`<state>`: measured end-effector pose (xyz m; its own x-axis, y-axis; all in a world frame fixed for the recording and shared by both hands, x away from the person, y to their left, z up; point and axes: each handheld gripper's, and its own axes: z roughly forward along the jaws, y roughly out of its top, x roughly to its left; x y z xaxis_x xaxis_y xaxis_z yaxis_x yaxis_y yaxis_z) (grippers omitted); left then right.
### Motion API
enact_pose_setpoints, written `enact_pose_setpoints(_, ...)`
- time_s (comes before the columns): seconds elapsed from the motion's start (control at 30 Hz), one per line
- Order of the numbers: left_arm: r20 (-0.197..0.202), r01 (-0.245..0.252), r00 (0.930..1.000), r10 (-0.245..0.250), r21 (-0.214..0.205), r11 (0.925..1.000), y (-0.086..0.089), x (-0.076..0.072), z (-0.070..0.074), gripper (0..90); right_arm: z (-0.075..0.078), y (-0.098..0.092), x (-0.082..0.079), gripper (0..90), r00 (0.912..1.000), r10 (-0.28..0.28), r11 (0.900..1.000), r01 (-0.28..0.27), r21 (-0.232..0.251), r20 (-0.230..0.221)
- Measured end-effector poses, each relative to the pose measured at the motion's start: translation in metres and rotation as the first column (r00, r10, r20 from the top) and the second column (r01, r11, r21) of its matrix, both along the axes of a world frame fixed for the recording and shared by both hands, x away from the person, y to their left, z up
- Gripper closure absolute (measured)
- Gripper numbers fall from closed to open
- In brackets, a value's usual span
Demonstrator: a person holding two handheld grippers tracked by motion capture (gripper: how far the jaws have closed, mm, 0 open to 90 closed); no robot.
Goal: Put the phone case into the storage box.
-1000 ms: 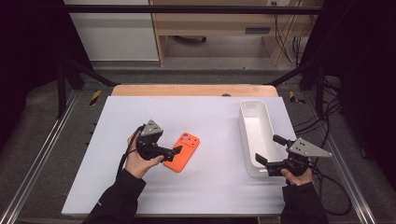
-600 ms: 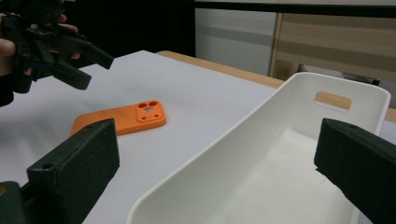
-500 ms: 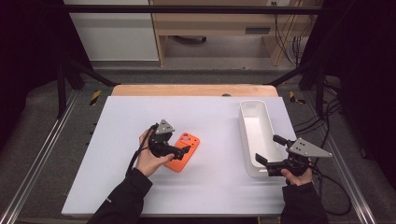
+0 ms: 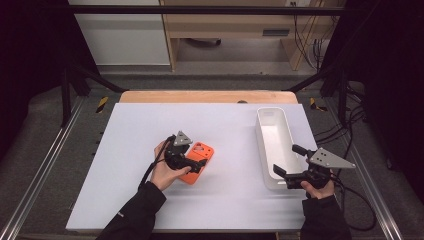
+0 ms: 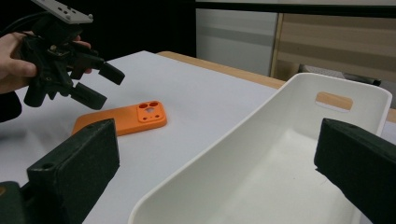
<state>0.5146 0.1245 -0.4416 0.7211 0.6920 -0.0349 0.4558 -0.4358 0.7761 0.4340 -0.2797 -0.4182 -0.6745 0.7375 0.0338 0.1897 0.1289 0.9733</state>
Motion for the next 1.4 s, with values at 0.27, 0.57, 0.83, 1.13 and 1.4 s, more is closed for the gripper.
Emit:
enact_pose_setpoints(0.27, -0.040, -0.010, 0.9991, 0.011, 0.025, 0.9996, -0.005, 0.003, -0.010, 2.1, 0.000, 0.000, 0.000, 0.4, 1.0000, 0.000, 1.0000, 0.000, 0.000, 0.001)
enact_pose_setpoints(0.57, -0.074, -0.023, 0.9969, 0.027, 0.059, 0.9980, -0.009, 0.007, -0.020, 3.1, 0.000, 0.000, 0.000, 0.4, 1.0000, 0.000, 1.0000, 0.000, 0.001, 0.001)
enact_pose_setpoints(0.83, -0.108, -0.034, 0.9933, 0.043, 0.080, 0.9962, -0.010, 0.010, -0.029, 5.2, 0.000, 0.000, 0.000, 0.4, 1.0000, 0.001, 1.0000, -0.001, -0.001, -0.003)
enact_pose_setpoints(1.13, -0.098, -0.042, 0.9938, 0.053, 0.114, 0.9926, -0.010, 0.009, -0.029, 7.5, 0.000, 0.000, 0.000, 0.4, 1.0000, 0.001, 1.0000, -0.001, -0.001, -0.002)
enact_pose_setpoints(1.4, -0.100, -0.060, 0.9922, 0.075, 0.144, 0.9877, -0.009, 0.010, -0.033, 6.3, 0.000, 0.000, 0.000, 0.4, 1.0000, 0.001, 1.0000, -0.001, 0.000, -0.003)
